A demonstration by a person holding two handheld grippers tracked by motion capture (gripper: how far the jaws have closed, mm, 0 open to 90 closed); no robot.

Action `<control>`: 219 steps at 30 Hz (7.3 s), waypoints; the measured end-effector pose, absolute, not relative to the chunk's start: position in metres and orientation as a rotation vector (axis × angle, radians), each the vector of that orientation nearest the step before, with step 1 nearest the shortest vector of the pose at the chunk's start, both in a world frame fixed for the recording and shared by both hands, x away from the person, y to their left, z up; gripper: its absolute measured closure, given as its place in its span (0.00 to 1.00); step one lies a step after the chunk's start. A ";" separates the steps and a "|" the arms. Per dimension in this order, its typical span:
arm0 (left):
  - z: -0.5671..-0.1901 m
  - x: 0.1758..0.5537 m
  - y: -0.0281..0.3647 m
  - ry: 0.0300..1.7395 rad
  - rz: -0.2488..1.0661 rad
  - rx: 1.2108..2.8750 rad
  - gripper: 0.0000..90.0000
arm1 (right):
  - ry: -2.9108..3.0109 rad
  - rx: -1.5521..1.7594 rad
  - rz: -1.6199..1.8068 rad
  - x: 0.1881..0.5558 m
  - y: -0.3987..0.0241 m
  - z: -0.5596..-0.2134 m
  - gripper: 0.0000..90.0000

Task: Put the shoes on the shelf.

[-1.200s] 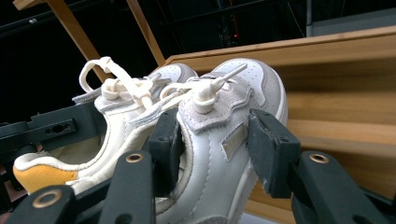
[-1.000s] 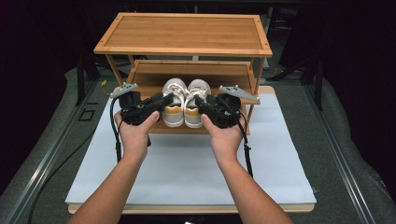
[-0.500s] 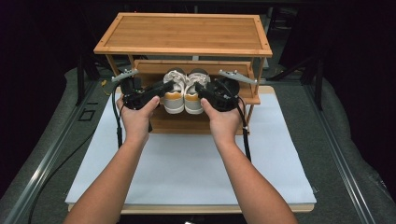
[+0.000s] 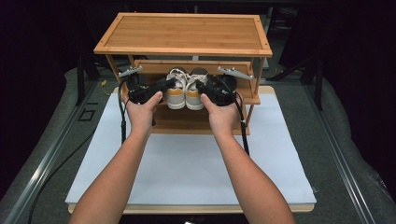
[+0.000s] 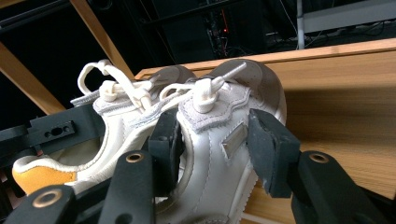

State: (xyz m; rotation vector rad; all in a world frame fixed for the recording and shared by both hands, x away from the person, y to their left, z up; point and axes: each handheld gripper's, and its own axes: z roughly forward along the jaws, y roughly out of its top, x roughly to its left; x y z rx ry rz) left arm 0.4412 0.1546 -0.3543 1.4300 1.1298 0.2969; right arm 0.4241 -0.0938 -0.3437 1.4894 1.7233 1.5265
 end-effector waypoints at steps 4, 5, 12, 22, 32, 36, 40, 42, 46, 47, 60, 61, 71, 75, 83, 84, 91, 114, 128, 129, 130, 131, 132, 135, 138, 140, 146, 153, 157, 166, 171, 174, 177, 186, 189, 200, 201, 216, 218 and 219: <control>-0.357 0.446 0.153 1.131 0.291 1.431 0.60 | 1.707 1.500 1.534 0.429 -0.095 -0.347 0.62; -0.358 0.447 0.153 1.133 0.291 1.435 0.60 | 1.721 1.506 1.523 0.430 -0.096 -0.347 0.62; -0.362 0.451 0.153 1.141 0.295 1.444 0.60 | 1.719 1.516 1.511 0.436 -0.095 -0.351 0.62; -0.368 0.457 0.157 1.155 0.284 1.443 0.60 | 1.729 1.534 1.507 0.443 -0.091 -0.358 0.61; -0.371 0.458 0.158 1.175 0.261 1.430 0.60 | 1.729 1.557 1.554 0.443 -0.094 -0.364 0.61; -0.370 0.459 0.158 1.185 0.262 1.444 0.59 | 1.729 1.549 1.531 0.446 -0.093 -0.363 0.61; -0.369 0.461 0.158 1.188 0.251 1.454 0.59 | 1.723 1.561 1.536 0.448 -0.094 -0.363 0.60; -0.368 0.461 0.157 1.186 0.254 1.442 0.56 | 1.722 1.586 1.577 0.450 -0.096 -0.363 0.57; -0.366 0.461 0.158 1.185 0.240 1.437 0.53 | 1.710 1.587 1.599 0.450 -0.096 -0.363 0.55; -0.366 0.461 0.158 1.182 0.248 1.441 0.53 | 1.703 1.581 1.605 0.449 -0.097 -0.362 0.55; -0.355 0.451 0.163 1.134 0.277 1.448 0.51 | 1.699 1.491 1.585 0.438 -0.101 -0.351 0.55; -0.353 0.447 0.164 1.117 0.294 1.461 0.51 | 1.697 1.485 1.596 0.437 -0.101 -0.350 0.55; -0.342 0.432 0.177 1.093 0.326 1.500 0.57 | 1.725 1.393 1.529 0.420 -0.104 -0.340 0.55; -0.343 0.424 0.183 1.077 0.336 1.489 0.61 | 1.741 1.374 1.522 0.411 -0.108 -0.337 0.57; -0.348 0.412 0.184 1.054 0.349 1.510 0.78 | 1.770 1.350 1.525 0.395 -0.115 -0.341 0.70; -0.349 0.411 0.184 1.052 0.352 1.514 0.79 | 1.782 1.354 1.528 0.394 -0.116 -0.342 0.72; -0.354 0.408 0.179 1.051 0.330 1.557 0.84 | 1.807 1.337 1.516 0.388 -0.113 -0.349 0.82; -0.375 0.419 0.172 1.108 0.330 1.586 0.99 | 1.816 1.444 1.514 0.404 -0.111 -0.376 0.99; -0.372 0.428 0.169 1.111 0.309 1.607 1.00 | 1.818 1.430 1.438 0.410 -0.106 -0.371 1.00; -0.372 0.428 0.169 1.111 0.309 1.607 1.00 | 1.818 1.430 1.438 0.410 -0.106 -0.371 1.00; -0.371 0.429 0.168 1.114 0.317 1.610 1.00 | 1.810 1.438 1.434 0.412 -0.106 -0.372 1.00; -0.371 0.431 0.168 1.117 0.320 1.611 1.00 | 1.810 1.438 1.434 0.412 -0.106 -0.372 1.00; -0.371 0.433 0.167 1.116 0.324 1.613 1.00 | 1.805 1.442 1.438 0.413 -0.106 -0.372 1.00; -0.373 0.438 0.166 1.117 0.319 1.596 1.00 | 1.804 1.448 1.431 0.417 -0.106 -0.372 1.00; -0.374 0.443 0.165 1.125 0.299 1.581 1.00 | 1.805 1.462 1.433 0.425 -0.108 -0.371 1.00; -0.373 0.448 0.163 1.125 0.316 1.591 1.00 | 1.794 1.471 1.436 0.429 -0.108 -0.371 1.00; -0.373 0.455 0.161 1.139 0.335 1.599 1.00 | 1.803 1.485 1.426 0.437 -0.109 -0.371 1.00; -0.376 0.462 0.159 1.154 0.325 1.569 1.00 | 1.782 1.493 1.409 0.443 -0.107 -0.371 1.00; -0.377 0.466 0.160 1.163 0.315 1.555 1.00 | 1.763 1.495 1.416 0.447 -0.106 -0.372 1.00; -0.375 0.473 0.156 1.174 0.341 1.580 1.00 | 1.745 1.514 1.409 0.453 -0.105 -0.374 1.00; -0.376 0.477 0.155 1.178 0.340 1.584 1.00 | 1.741 1.517 1.380 0.456 -0.103 -0.374 1.00; -0.378 0.478 0.155 1.178 0.342 1.578 1.00 | 1.730 1.519 1.372 0.457 -0.102 -0.375 1.00; -0.378 0.478 0.155 1.181 0.344 1.574 1.00 | 1.727 1.526 1.355 0.458 -0.102 -0.376 1.00; -0.379 0.480 0.155 1.183 0.344 1.564 1.00 | 1.746 1.527 1.391 0.460 -0.104 -0.376 1.00; -0.380 0.480 0.155 1.180 0.341 1.562 1.00 | 1.729 1.539 1.401 0.460 -0.105 -0.378 0.98; -0.383 0.471 0.159 1.158 0.301 1.570 0.96 | 1.756 1.501 1.412 0.450 -0.111 -0.375 0.93; -0.384 0.468 0.159 1.164 0.305 1.573 0.95 | 1.738 1.488 1.413 0.449 -0.110 -0.375 0.92; -0.374 0.431 0.181 1.076 0.334 1.575 0.59 | 1.783 1.479 1.443 0.412 -0.135 -0.375 0.64; -0.374 0.425 0.183 1.066 0.310 1.587 0.57 | 1.802 1.476 1.414 0.402 -0.141 -0.376 0.62; -0.375 0.419 0.186 1.056 0.287 1.591 0.56 | 1.831 1.466 1.394 0.399 -0.143 -0.375 0.60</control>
